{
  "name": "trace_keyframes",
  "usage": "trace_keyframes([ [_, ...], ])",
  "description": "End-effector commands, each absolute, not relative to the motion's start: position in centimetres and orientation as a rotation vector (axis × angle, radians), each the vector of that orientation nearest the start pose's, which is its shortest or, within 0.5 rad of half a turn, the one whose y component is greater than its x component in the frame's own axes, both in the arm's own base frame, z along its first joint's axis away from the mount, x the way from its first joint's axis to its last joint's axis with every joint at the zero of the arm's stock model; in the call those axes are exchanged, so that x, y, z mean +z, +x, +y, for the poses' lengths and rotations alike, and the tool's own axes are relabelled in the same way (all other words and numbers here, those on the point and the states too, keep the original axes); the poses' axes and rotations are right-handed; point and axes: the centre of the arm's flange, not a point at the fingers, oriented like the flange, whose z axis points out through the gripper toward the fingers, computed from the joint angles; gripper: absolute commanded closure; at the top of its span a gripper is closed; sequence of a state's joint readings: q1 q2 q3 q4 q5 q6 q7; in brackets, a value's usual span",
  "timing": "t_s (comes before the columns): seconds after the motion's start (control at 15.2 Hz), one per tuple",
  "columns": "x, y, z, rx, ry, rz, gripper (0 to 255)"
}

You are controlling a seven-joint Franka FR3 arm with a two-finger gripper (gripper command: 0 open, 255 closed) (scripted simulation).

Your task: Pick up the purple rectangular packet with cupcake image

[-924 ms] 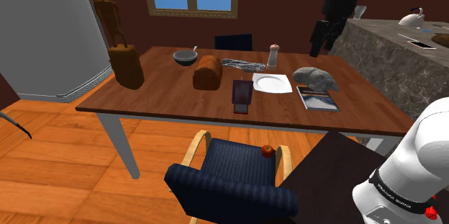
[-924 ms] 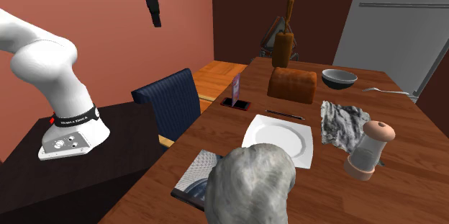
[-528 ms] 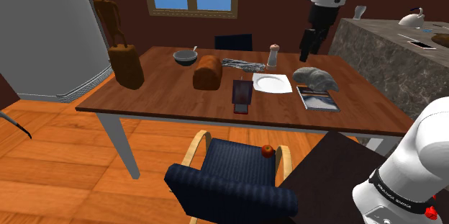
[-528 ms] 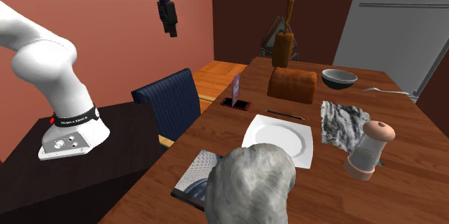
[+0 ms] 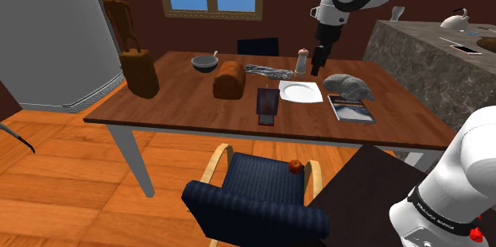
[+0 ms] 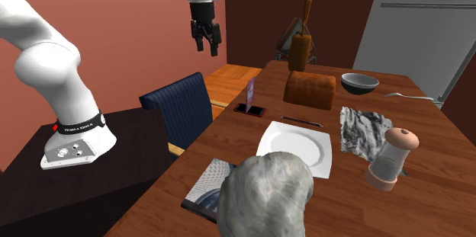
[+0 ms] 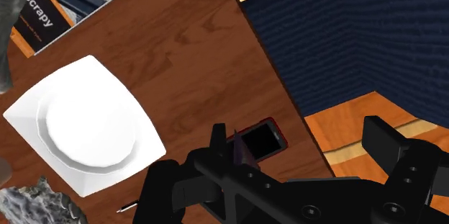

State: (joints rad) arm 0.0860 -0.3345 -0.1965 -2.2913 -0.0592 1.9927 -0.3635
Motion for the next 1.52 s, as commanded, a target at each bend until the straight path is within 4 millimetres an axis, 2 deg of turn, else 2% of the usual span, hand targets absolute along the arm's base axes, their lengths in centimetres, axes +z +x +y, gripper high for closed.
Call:
trace_keyframes([
  [0.0,46.6,47.4,-5.8,-0.047,-3.094,-0.533,0],
  [0.46,41.1,54.9,-5.8,-0.036,-3.031,-0.809,0],
  [0.99,34.7,63.4,-4.2,-0.022,-2.929,-1.115,0],
  [1.45,31.5,63.5,-4.2,-0.021,-2.927,-1.119,0],
])
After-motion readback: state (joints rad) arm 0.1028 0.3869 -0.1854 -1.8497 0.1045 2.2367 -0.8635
